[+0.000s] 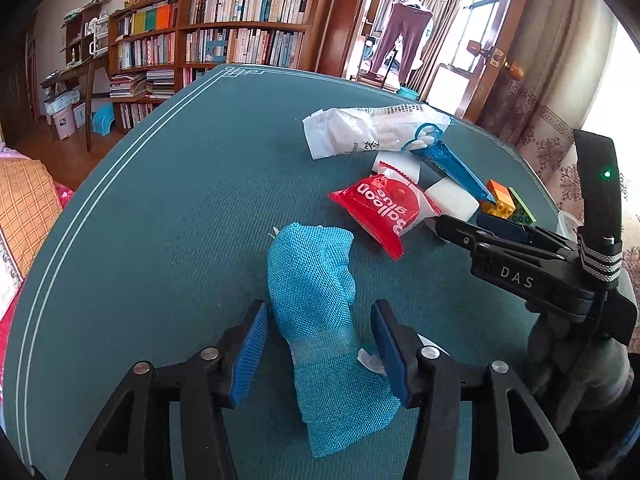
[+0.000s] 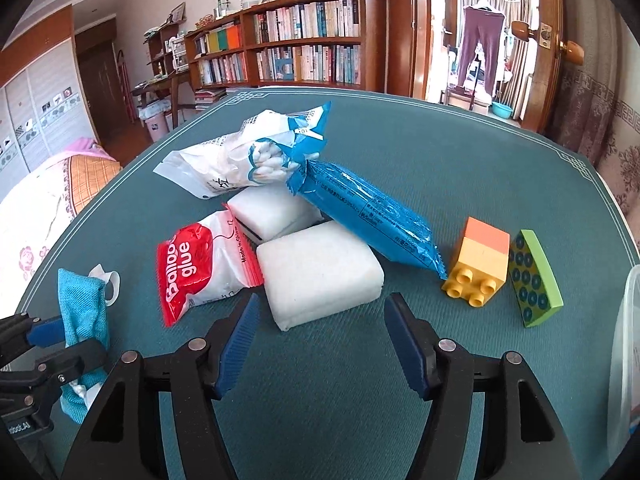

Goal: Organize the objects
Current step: 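Grasp the white sponge block with the right gripper while the left holds the towel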

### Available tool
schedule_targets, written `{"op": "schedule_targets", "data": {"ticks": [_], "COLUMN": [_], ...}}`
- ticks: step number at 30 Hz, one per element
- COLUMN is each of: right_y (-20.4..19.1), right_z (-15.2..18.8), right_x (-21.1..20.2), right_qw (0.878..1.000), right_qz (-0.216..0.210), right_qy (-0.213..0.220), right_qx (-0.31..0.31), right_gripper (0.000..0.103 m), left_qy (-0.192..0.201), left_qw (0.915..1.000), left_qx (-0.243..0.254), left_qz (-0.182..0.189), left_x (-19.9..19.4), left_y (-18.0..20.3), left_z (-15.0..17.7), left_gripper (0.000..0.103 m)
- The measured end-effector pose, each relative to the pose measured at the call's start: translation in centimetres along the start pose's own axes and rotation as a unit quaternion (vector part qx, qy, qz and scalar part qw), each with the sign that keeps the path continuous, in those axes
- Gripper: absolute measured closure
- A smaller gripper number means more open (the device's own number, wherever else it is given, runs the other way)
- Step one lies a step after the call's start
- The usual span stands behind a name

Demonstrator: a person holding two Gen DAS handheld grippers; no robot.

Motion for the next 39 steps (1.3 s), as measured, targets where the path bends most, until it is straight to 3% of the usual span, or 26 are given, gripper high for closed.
{"op": "schedule_targets", "data": {"ticks": [3,14,17,21,24,27,32,34,35,39], "right_y": [0.1,1.0,0.8,0.6,0.1,-0.1,1.1,1.8,2.1,2.6], "right_z": [-0.2,-0.2,0.0,0.6,1.3,1.9,1.9,1.5,1.2,-0.1], "right_x": [0.4,0.9,0.6,-0.1,-1.0,-1.7,-2.2,-2.0,-1.9,-0.7], "right_qw": [1.000,0.999,0.999,0.999,0.999,0.998,0.996,0.993,0.992,0.987], "right_qz": [-0.007,-0.025,-0.027,-0.042,-0.048,-0.055,-0.064,-0.072,-0.072,-0.070], "right_qy": [-0.003,-0.007,-0.006,-0.007,-0.008,-0.008,-0.009,-0.011,-0.009,-0.014], "right_qx": [0.004,0.021,0.017,0.019,0.013,0.015,0.064,0.093,0.107,0.141], "right_gripper": [0.037,0.040,0.045,0.058,0.070,0.072,0.066,0.040,0.036,0.034], "left_qy": [-0.001,-0.001,-0.002,-0.001,0.002,0.003,0.008,0.008,0.008,0.008], "left_qw": [1.0000,0.9999,0.9999,0.9998,0.9997,0.9996,0.9993,0.9994,0.9995,0.9996], "left_qx": [-0.002,0.006,0.011,0.018,0.023,0.029,0.035,0.033,0.031,0.026], "left_qz": [-0.003,-0.010,-0.004,-0.003,0.000,0.002,0.003,0.002,0.001,0.000], "left_x": [0.1,0.6,0.6,0.5,0.2,-0.1,-0.4,-0.4,-0.4,-0.3], "left_y": [-0.1,0.2,0.4,0.8,1.1,1.5,1.8,1.7,1.6,1.4], "left_z": [0.1,0.3,0.3,0.3,0.5,0.6,0.6,0.5,0.5,0.4], "left_gripper": [0.037,0.037,0.054,0.064,0.066,0.066,0.066,0.066,0.066,0.066]}}
Point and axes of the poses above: each gripper's, at about its wrist camera, not at the fingertips, and x roughly the way its jaws point, y to its right, z to its underside, the point moved 1 cm from there along x, roughly the way its jaws point, and after that the axes turned 10 degrees about -x, right-handed, at the moved point
